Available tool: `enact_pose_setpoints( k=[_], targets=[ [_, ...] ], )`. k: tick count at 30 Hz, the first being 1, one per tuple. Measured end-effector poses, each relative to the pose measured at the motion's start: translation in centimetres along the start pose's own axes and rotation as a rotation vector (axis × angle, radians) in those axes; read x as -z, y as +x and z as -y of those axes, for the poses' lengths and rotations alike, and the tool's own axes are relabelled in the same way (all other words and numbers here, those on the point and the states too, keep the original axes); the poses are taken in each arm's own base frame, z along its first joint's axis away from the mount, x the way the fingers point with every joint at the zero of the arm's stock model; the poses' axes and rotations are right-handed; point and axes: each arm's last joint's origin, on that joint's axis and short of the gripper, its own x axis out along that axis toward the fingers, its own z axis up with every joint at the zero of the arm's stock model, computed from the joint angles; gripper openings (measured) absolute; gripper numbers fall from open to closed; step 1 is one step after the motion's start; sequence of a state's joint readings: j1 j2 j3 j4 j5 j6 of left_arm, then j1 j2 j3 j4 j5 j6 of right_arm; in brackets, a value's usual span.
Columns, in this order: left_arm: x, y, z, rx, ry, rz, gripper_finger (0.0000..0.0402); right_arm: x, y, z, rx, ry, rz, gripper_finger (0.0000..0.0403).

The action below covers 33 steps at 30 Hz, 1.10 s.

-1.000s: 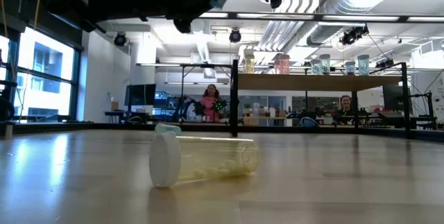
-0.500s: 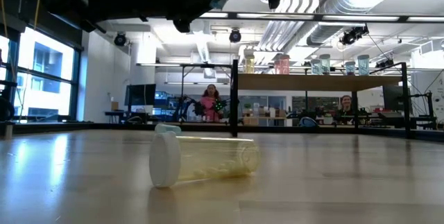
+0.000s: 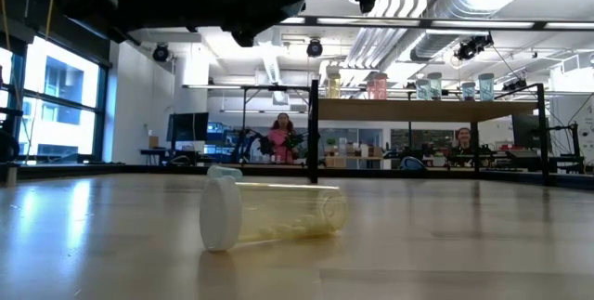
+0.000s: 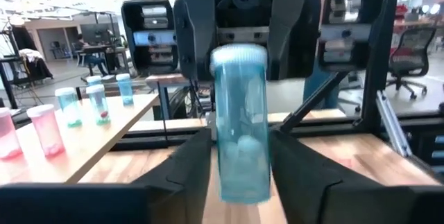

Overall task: Pick and place medicine bottles onto shelf by color
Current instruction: Put the blue pill bottle on the shelf aligned with the other blue pill bottle

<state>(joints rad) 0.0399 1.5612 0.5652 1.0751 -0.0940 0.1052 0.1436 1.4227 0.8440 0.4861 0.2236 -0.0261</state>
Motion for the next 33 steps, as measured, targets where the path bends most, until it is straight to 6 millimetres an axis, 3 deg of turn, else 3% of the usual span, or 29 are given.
enact_pose_setpoints(
  k=[6,11,24,33],
  targets=[
    [0.1,0.0,-0.2,-0.07,0.013,-0.018,0.0203,-0.2,-0.2,0.1,0.015,-0.017,0.009,0.0108],
    [0.1,0.0,-0.3,-0.095,0.014,-0.023,0.0233,-1.2,-1.4,0.6,0.098,-0.035,-0.006,0.0108],
    [0.2,-0.1,-0.3,-0.096,0.016,-0.039,0.0239,-4.2,-6.5,2.4,0.294,-0.05,-0.032,0.0108],
    [0.2,-0.1,-0.2,-0.096,0.026,-0.041,0.0239,-3.9,-9.8,3.8,0.571,-0.004,-0.118,0.0108]
  ],
)
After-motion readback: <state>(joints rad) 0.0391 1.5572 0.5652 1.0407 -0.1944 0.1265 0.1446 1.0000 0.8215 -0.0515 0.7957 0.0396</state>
